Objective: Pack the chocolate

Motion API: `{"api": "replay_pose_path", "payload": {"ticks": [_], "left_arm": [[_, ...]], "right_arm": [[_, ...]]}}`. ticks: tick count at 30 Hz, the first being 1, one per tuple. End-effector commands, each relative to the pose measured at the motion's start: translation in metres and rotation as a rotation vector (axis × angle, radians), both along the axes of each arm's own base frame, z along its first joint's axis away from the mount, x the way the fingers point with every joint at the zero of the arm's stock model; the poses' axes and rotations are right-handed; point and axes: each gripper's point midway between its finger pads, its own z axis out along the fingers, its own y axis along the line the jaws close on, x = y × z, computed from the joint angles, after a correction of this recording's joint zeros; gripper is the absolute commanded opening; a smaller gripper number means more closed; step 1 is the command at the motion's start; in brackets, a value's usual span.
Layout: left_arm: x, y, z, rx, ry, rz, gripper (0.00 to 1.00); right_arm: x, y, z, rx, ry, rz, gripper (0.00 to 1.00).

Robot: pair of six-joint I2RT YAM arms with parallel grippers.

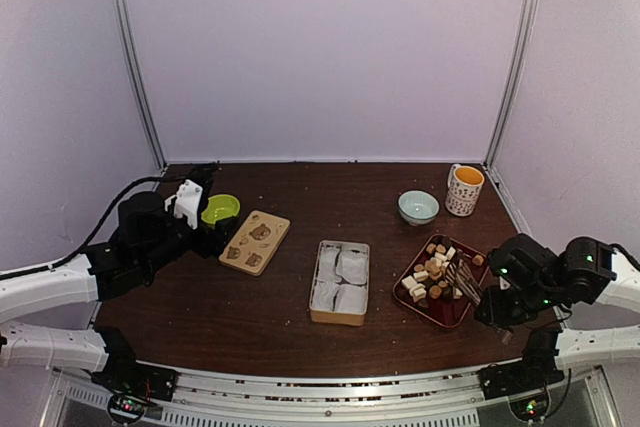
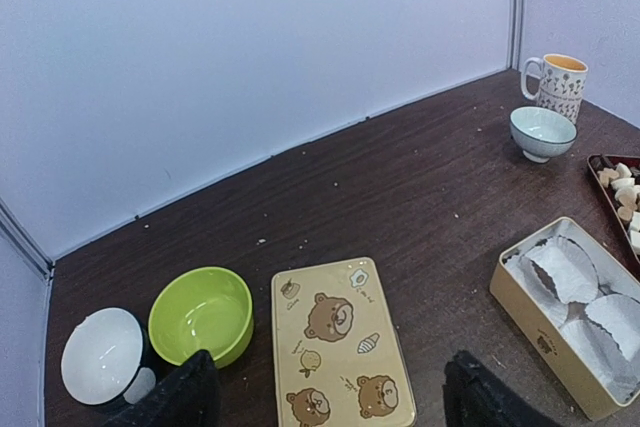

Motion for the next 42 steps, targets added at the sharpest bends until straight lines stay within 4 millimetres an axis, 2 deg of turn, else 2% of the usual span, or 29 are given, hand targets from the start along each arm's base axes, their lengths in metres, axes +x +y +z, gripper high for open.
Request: {"api": "replay_pose_path", "payload": {"ticks": [1, 8, 14, 24, 34, 42], "left_arm": [[0.003, -0.002, 0.015, -0.038, -0.033, 0.001, 0.79], [0.003, -0.002, 0.015, -0.035, -0.032, 0.004, 0.79], [0.003, -0.001, 0.015, -0.035, -0.032, 0.005, 0.79], [0.004, -0.002, 0.014, -0.033, -0.029, 0.005, 0.78], [0.003, 0.0, 0.014, -0.034, -0.033, 0.008, 0.79], [0.003, 0.0, 0.015, -0.035, -0.035, 0.009, 0.79]], "right_arm": [[-0.002, -0.004, -0.002, -0.018, 0.007, -0.004, 0.28], [0.001, 0.002, 0.002, 0.002, -0.004, 0.004, 0.2], [0.008, 0.001, 0.021, 0.021, -0.058, -0.009, 0.15], [0.017, 0.007, 0.047, 0.054, -0.119, 0.001, 0.13], [0.025, 0.057, 0.079, 0.218, -0.147, 0.147, 0.09], [0.036, 0.113, 0.093, 0.324, -0.141, 0.283, 0.09]]}}
